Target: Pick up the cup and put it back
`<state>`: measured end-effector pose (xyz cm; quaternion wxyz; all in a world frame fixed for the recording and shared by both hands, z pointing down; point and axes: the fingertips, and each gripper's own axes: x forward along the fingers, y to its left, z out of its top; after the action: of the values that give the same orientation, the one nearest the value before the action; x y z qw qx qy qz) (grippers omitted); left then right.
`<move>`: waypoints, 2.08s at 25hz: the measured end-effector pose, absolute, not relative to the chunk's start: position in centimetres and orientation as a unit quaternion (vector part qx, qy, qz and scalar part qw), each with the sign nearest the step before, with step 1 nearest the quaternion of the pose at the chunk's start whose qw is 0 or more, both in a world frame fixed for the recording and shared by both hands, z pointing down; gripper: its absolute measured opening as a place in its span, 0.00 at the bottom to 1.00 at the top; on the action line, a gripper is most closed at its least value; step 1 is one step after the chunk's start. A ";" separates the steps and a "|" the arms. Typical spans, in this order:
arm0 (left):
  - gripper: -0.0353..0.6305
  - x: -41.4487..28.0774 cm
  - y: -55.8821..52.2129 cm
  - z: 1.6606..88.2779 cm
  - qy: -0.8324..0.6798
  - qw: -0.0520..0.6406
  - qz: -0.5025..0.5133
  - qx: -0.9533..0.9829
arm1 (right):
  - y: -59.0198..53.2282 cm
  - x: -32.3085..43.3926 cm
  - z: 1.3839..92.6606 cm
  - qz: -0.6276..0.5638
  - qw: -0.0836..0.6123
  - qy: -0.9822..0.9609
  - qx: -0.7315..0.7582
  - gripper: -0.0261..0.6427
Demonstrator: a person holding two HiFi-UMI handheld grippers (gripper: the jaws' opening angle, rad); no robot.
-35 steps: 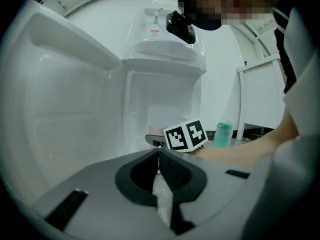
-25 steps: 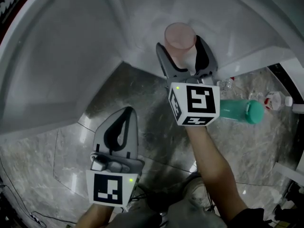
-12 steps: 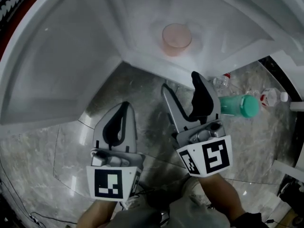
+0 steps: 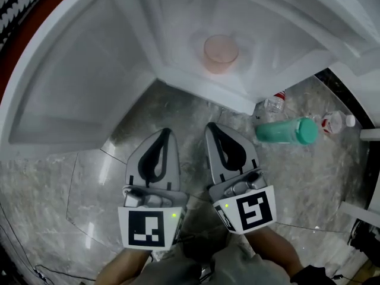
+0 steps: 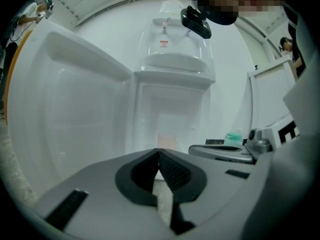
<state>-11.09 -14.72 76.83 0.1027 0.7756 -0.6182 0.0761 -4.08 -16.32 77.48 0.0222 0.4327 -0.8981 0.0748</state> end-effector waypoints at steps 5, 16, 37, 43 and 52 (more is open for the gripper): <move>0.07 -10.7 -14.0 77.1 -0.616 0.110 0.099 0.774 | -15.9 -4.1 77.2 0.069 0.041 -0.900 0.427 0.05; 0.07 -11.6 -14.2 68.4 -0.621 0.042 0.124 0.772 | -15.3 -4.8 68.6 0.056 0.063 -0.905 0.418 0.05; 0.07 -15.8 -7.3 9.3 -0.666 0.099 0.038 0.739 | -9.6 -8.1 10.6 0.070 0.091 -0.894 0.432 0.06; 0.07 -14.6 -6.5 -4.8 -0.674 0.092 -0.036 0.732 | -9.1 -5.7 -3.9 0.062 0.065 -0.911 0.403 0.06; 0.07 -6.5 -3.8 -7.7 -0.631 0.081 0.015 0.771 | -6.0 -0.5 -8.5 0.056 0.059 -0.928 0.363 0.06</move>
<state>-6.53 -3.80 -7.69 0.0812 0.7711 -0.6314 0.0154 -0.45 -6.05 -8.52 0.0592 0.3629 -0.9283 0.0557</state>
